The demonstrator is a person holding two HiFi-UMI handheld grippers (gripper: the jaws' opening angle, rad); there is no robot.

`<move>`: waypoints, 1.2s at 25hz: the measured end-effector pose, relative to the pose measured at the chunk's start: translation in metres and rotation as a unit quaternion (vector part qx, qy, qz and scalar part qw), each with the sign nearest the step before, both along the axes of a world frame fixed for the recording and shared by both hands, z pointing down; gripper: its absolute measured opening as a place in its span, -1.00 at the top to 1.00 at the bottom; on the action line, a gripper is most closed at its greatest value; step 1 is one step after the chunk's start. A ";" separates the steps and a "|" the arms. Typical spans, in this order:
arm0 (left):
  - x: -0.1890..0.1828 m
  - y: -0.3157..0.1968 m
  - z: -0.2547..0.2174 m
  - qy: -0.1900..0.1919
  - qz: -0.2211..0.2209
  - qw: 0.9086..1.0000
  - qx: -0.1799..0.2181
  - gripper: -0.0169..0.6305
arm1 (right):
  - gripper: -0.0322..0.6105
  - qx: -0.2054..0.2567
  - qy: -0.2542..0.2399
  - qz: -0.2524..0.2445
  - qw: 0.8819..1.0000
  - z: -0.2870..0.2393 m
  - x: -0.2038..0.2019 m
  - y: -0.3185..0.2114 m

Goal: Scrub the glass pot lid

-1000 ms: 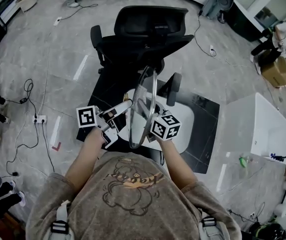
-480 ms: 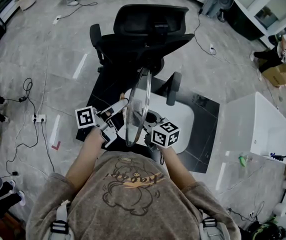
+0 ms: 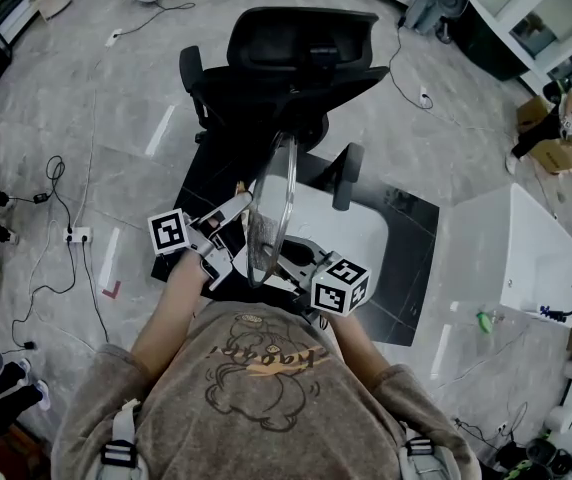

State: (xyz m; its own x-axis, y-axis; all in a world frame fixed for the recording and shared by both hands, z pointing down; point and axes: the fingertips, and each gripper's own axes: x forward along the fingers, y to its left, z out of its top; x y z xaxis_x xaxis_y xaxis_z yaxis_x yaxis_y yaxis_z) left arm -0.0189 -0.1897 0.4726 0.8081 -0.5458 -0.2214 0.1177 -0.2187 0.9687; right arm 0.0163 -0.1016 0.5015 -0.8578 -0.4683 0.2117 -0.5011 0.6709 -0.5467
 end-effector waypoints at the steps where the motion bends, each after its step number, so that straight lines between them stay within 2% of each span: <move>1: -0.001 -0.001 0.001 -0.001 -0.002 1.000 0.000 0.40 | 0.61 0.001 -0.007 -0.007 1.000 -0.006 0.000 0.003; 7: -0.007 -0.007 0.003 0.001 -0.014 1.000 -0.001 0.40 | 0.61 0.004 -0.070 -0.027 0.997 -0.051 0.005 0.016; 13: -0.008 -0.007 0.004 -0.003 -0.015 1.000 -0.006 0.40 | 0.61 0.024 -0.133 -0.009 0.991 -0.099 0.020 0.007; 23: -0.002 -0.004 0.006 0.004 -0.004 1.000 -0.008 0.40 | 0.61 0.074 -0.157 0.053 0.983 -0.144 0.046 -0.039; 30: 0.004 0.000 0.002 0.017 0.006 1.000 -0.010 0.40 | 0.61 0.076 -0.153 0.084 0.982 -0.136 0.050 -0.072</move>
State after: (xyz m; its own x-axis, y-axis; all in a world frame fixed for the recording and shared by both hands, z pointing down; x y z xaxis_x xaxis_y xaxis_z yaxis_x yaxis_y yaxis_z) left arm -0.0147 -0.1892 0.4743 0.8071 -0.5405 -0.2378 0.1528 -0.1977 0.9683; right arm 0.0667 -0.1732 0.3657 -0.7777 -0.6156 -0.1270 -0.4403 0.6778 -0.5889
